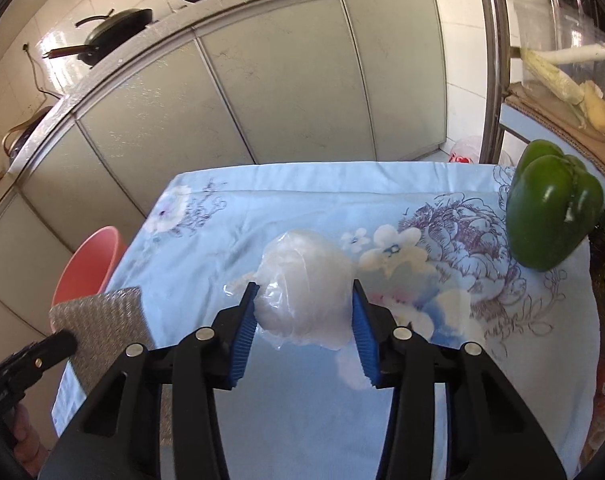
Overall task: Collect trash
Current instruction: 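Lift mesh pad and plastic bag and carry both over the pink bin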
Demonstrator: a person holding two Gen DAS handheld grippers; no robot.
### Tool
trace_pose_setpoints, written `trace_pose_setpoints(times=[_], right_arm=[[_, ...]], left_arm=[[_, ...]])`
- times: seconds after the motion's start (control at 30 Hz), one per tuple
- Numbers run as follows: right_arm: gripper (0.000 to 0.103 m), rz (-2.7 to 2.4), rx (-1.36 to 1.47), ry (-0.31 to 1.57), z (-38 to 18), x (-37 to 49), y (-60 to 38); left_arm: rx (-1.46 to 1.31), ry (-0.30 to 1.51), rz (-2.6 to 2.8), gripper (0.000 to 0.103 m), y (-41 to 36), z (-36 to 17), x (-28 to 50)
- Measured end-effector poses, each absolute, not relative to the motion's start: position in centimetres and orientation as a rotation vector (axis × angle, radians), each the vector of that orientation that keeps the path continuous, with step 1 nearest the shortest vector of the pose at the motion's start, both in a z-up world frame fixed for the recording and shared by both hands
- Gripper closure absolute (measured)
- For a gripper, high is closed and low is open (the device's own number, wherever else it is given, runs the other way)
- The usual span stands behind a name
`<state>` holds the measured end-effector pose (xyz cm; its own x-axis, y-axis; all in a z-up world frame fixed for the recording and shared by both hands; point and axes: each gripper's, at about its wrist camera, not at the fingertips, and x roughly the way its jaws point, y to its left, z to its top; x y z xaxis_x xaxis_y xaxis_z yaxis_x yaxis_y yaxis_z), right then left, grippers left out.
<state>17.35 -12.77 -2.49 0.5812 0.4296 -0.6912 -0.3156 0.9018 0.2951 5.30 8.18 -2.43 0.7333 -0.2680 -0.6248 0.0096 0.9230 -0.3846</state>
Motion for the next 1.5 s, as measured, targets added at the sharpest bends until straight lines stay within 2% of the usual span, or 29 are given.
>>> trace_pose_setpoints(times=[0.7, 1.13, 1.5], right_arm=[[0.058, 0.63, 0.099, 0.739, 3.3, 9.4, -6.6], [0.058, 0.743, 0.03, 0.739, 4.1, 9.1, 0.2], [0.058, 0.857, -0.045, 0.739, 3.9, 11.1, 7.5]], left_arm=[[-0.396, 0.549, -0.066, 0.097, 13.2, 3.1, -2.3], [-0.4, 0.451, 0.126, 0.097, 21.1, 5.1, -5.5], [-0.411, 0.449, 0.269, 0.097, 26.7, 4.1, -3.8]])
